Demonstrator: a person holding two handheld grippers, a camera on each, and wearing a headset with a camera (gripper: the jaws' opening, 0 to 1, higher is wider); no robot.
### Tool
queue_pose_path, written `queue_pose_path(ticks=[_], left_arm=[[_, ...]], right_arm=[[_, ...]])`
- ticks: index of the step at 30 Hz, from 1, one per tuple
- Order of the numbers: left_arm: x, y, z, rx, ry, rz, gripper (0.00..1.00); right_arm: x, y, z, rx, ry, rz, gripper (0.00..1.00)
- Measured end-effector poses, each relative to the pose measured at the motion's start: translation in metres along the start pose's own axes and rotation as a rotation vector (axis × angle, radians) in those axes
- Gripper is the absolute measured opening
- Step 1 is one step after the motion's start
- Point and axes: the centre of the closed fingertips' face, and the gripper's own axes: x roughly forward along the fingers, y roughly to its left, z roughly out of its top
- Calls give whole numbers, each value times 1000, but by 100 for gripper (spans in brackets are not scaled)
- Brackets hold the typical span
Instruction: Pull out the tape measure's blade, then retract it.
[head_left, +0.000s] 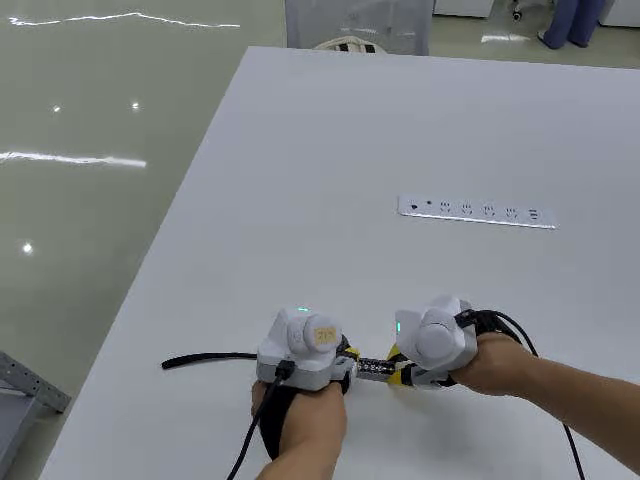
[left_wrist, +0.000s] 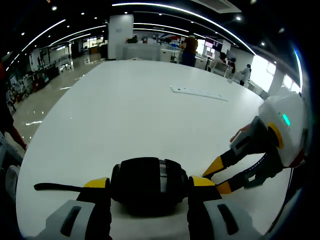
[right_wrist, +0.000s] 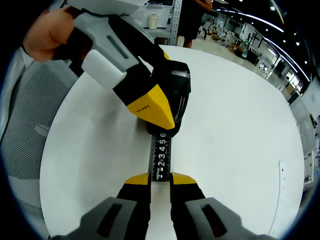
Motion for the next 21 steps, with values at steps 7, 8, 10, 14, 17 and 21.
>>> queue_pose_path(ticks=[7,8,10,14,17,21], left_arm=[[0,0,0,1,2,0,58],[0,0,0,2,3,1,58],[0,0,0,1,6,2,58],[-1,0,0,0,4,1,58],[0,0,0,1,3,-1,58],[-1,0,0,0,6,-2,58]], right_arm=[[3,-1,6,-3,-15,1,14],[3,-1,6,-1,-16,1,14],[4,-1,8,0,-24,1,13],[5,0,11,-8,-31,3,13],[6,-1,13,-4,-34,4,13],[7,-1,14,-2,-38,4,13]])
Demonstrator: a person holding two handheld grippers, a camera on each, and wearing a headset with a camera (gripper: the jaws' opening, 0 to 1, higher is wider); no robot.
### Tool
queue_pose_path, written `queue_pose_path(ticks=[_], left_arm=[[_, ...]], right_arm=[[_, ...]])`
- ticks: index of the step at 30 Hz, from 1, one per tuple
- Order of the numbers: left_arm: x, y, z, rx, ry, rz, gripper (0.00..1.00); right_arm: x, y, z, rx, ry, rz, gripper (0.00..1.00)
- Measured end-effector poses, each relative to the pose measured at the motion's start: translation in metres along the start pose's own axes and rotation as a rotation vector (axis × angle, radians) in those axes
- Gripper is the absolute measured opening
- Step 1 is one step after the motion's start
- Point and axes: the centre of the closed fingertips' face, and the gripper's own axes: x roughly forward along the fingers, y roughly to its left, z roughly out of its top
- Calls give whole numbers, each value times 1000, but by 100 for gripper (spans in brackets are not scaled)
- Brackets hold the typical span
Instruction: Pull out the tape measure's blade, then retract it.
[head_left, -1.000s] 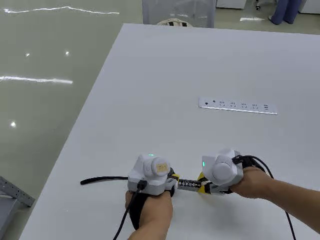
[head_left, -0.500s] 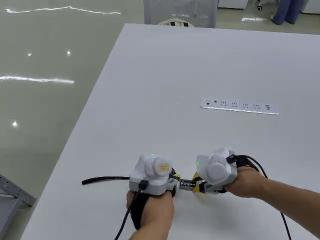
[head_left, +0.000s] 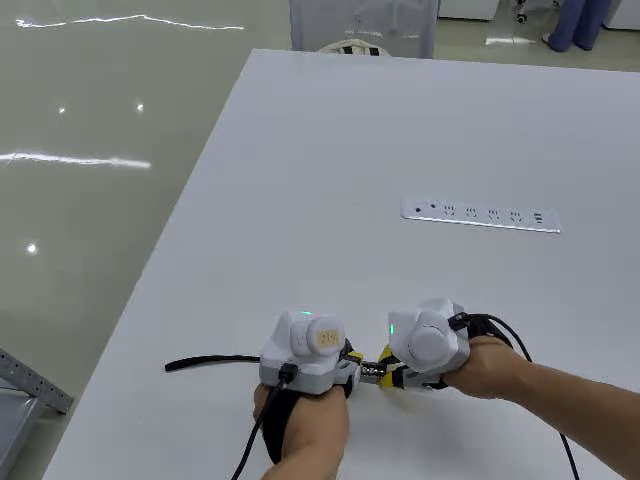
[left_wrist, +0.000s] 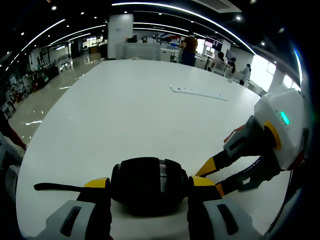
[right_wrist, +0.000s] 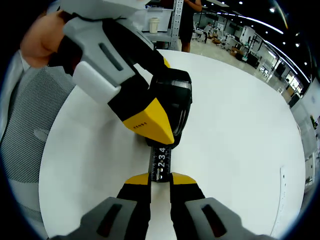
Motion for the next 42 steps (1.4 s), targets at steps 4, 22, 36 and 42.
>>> queue_pose_path(ticks=[4,22,36,42], left_arm=[[0,0,0,0,1,-1,58],[0,0,-1,4,-5,-4,57],[-1,0,0,1,-4,-7,57],[-1,0,0,-3,-5,-9,57]], right_arm=[[1,0,1,4,-3,1,13],[7,0,10,2,-18,-6,13],[9,-1,14,3,-20,-2,14],[9,-1,16,-1,-18,5,14]])
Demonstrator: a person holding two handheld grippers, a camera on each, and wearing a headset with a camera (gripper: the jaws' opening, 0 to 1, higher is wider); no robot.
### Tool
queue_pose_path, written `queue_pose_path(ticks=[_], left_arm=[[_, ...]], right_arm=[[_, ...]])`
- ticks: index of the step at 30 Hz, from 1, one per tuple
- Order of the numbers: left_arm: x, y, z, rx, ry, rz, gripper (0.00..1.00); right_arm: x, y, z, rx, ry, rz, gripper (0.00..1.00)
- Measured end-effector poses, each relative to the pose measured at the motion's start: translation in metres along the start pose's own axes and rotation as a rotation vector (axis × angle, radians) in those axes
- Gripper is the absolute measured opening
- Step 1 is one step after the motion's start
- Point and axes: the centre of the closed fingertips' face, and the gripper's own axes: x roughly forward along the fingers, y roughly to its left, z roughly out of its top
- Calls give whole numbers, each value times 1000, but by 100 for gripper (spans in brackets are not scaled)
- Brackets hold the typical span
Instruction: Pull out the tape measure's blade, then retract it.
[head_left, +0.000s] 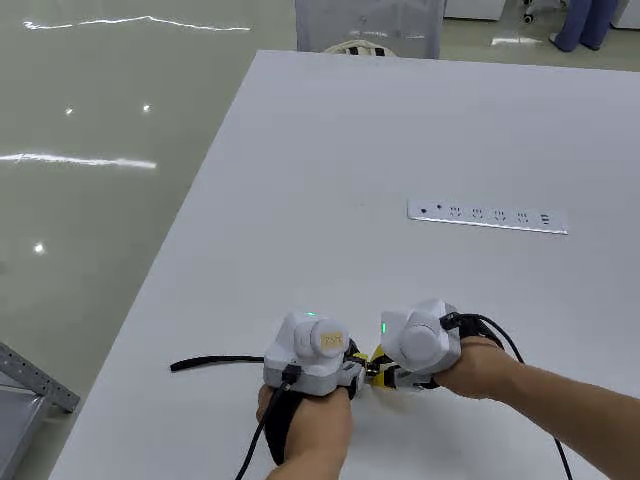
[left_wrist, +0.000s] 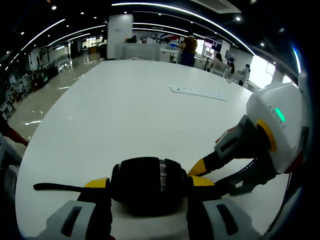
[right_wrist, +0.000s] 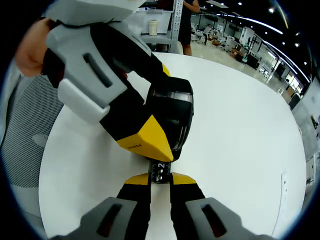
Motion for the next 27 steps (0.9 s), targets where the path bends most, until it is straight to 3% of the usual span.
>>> queue_pose_path(ticks=[27], left_arm=[[1,1,0,-10,3,-7,56]], right_arm=[[5,-2,6,1,-5,15,14]])
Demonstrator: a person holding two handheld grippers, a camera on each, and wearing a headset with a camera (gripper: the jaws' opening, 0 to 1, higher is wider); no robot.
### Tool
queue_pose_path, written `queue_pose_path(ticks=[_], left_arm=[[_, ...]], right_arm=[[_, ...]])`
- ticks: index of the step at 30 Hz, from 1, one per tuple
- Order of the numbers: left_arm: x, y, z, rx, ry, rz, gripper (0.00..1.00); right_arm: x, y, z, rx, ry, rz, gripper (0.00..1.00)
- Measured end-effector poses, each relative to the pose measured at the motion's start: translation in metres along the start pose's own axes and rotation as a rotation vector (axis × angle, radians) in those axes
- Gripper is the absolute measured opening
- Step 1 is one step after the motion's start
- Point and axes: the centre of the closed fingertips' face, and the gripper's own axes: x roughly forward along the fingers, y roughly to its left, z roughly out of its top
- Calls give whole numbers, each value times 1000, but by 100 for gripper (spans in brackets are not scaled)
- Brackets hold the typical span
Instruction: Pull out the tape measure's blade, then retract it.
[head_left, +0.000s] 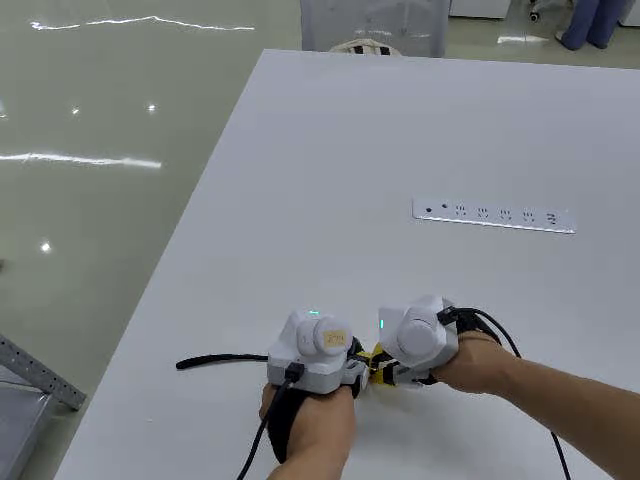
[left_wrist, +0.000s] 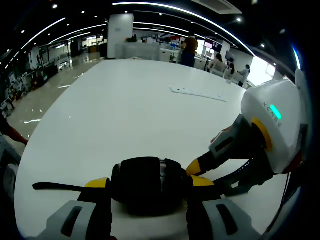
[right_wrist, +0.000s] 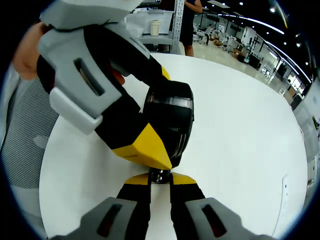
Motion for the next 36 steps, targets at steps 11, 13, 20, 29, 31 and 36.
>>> queue_pose_path(ticks=[11,13,20,29,31,36], left_arm=[[0,0,0,-2,0,0,56],[1,1,0,-3,1,-2,56],[1,0,0,-4,-1,-1,57],[0,0,0,-4,-4,-1,57],[-1,0,1,-3,-5,0,57],[-1,0,1,2,-9,4,58]], right_arm=[[1,0,1,-14,3,0,14],[1,-1,1,-14,3,-1,14],[2,-1,1,-18,5,-2,14],[2,-1,1,-22,18,-2,14],[2,0,1,-25,15,0,14],[1,0,2,-18,9,-2,14]])
